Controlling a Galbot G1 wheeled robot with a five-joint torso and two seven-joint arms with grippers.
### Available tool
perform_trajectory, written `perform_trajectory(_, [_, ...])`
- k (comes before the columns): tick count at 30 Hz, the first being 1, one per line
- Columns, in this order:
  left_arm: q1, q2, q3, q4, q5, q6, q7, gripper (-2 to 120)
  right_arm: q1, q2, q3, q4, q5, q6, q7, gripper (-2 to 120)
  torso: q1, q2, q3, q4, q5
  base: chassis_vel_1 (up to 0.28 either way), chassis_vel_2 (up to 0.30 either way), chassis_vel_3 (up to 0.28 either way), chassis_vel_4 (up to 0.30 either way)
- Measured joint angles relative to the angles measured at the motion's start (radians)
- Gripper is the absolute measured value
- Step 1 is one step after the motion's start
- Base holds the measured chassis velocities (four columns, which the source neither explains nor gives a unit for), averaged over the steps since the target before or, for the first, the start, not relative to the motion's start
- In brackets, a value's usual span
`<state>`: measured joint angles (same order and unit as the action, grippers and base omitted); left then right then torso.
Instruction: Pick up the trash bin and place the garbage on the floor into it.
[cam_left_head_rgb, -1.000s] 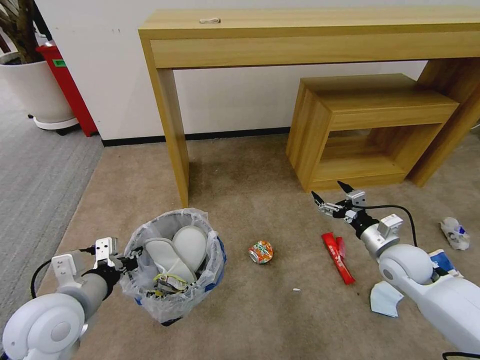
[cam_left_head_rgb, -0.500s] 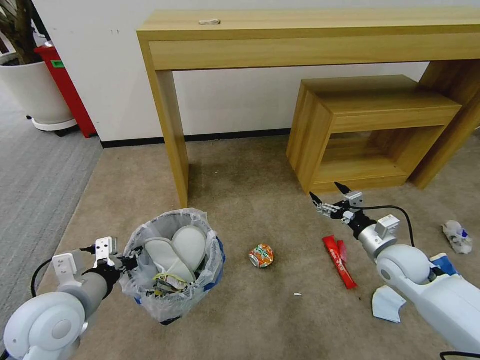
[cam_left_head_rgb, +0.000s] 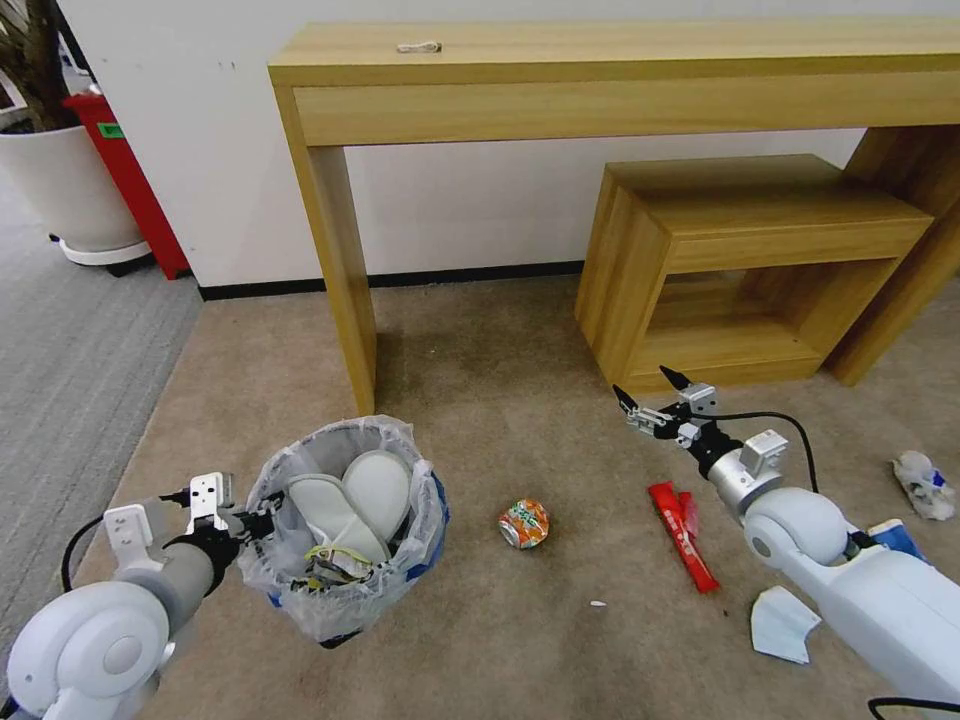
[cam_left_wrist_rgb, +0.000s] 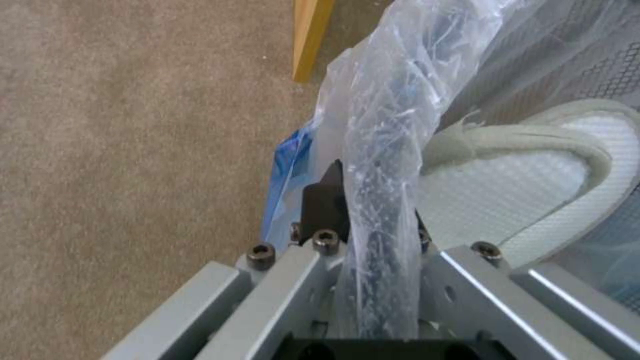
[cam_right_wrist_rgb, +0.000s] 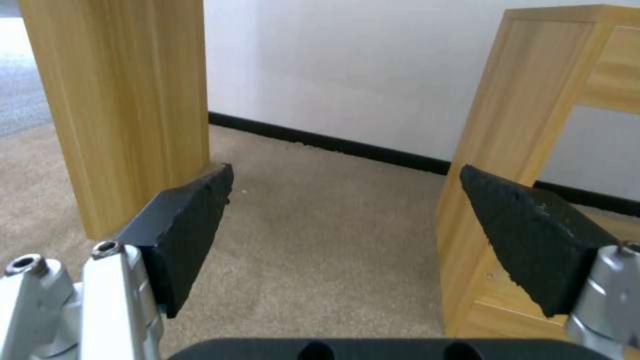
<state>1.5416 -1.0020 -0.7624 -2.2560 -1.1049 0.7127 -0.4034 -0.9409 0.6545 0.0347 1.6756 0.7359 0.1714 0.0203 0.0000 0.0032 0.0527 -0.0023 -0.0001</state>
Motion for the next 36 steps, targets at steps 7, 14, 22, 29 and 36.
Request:
perform_trajectory(7, [-0.005,0.016,-0.005,-0.001,-0.035,0.019,-0.007,1,0.004,0.002,-0.008,-0.005,0.001,0.001,-0.007,89,0.000,0.000,0.000,0.0000,0.0000,-0.012,0.025,0.016,-0.014])
perform_trajectory(14, [-0.005,0.017,-0.002,-0.001,-0.037,0.021,-0.007,1,-0.005,0.004,-0.003,-0.007,-0.001,0.004,-0.014,89,0.000,0.000,0.000,0.0000,0.0000,0.000,0.000,0.000,0.000])
perform_trajectory(22, [-0.002,0.021,-0.001,-0.001,-0.031,0.022,-0.005,1,-0.013,0.012,-0.003,-0.007,-0.004,0.008,-0.018,92,0.000,0.000,0.000,-0.0001,0.0000,0.000,0.000,0.000,0.000])
perform_trajectory(29, [0.002,0.029,-0.004,-0.001,-0.031,0.023,0.001,1,-0.013,0.009,-0.011,-0.006,0.000,0.009,-0.027,95,0.000,0.000,0.000,0.0000,0.0000,0.000,0.000,0.000,0.000])
perform_trajectory(36, [0.002,0.030,0.001,-0.001,-0.029,0.022,0.005,1,-0.015,0.002,-0.017,0.002,-0.015,0.010,-0.049,96,0.000,0.000,0.000,0.0000,0.0000,0.000,0.000,0.000,0.000])
